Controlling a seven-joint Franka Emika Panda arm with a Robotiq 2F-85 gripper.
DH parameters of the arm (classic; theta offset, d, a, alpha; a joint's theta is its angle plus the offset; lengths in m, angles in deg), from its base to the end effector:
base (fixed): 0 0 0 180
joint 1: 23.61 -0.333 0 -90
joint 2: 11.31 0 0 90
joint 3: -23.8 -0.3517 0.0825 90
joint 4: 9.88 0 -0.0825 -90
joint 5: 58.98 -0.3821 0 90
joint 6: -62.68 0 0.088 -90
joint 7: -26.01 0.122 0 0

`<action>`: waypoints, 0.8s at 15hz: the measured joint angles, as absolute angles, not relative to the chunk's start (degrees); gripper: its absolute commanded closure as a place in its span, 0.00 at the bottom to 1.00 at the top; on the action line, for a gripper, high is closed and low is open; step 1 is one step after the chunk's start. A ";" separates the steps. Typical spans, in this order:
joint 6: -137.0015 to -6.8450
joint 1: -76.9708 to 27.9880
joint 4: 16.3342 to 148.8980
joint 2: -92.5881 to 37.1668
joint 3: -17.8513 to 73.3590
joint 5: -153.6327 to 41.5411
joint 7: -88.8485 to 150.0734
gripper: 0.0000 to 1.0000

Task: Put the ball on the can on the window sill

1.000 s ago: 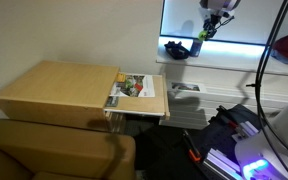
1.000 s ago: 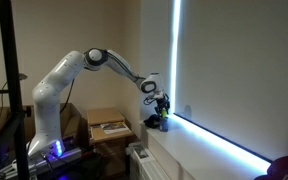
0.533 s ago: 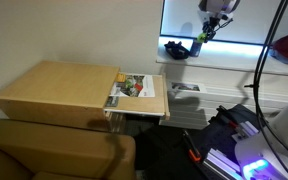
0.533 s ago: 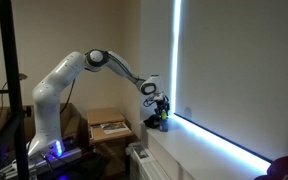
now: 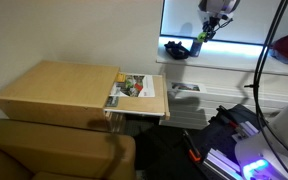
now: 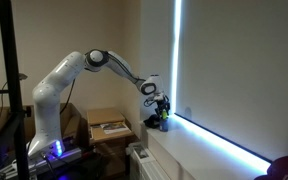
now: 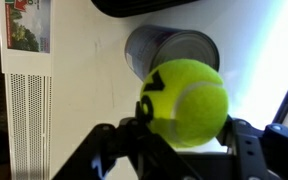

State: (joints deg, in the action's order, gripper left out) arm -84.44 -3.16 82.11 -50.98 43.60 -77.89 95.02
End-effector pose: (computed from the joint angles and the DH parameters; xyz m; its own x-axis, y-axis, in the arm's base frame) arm 0.5976 -0.4486 0.2881 -0.4683 -0.8803 0.0767 -0.8513 0.4262 -0.3059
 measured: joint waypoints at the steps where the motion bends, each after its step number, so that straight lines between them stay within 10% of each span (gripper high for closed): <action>1: -84.60 -3.15 82.11 -51.00 43.57 -77.91 95.02 0.62; 6: -84.93 -3.14 82.11 -51.01 43.44 -77.94 95.02 0.58; 7: -84.93 -3.14 82.11 -51.01 43.44 -77.94 95.02 0.14; 12: -84.94 -3.09 82.11 -51.01 43.29 -78.33 95.04 0.00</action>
State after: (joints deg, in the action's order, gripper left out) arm -84.94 -3.09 82.11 -51.01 43.29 -78.33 95.04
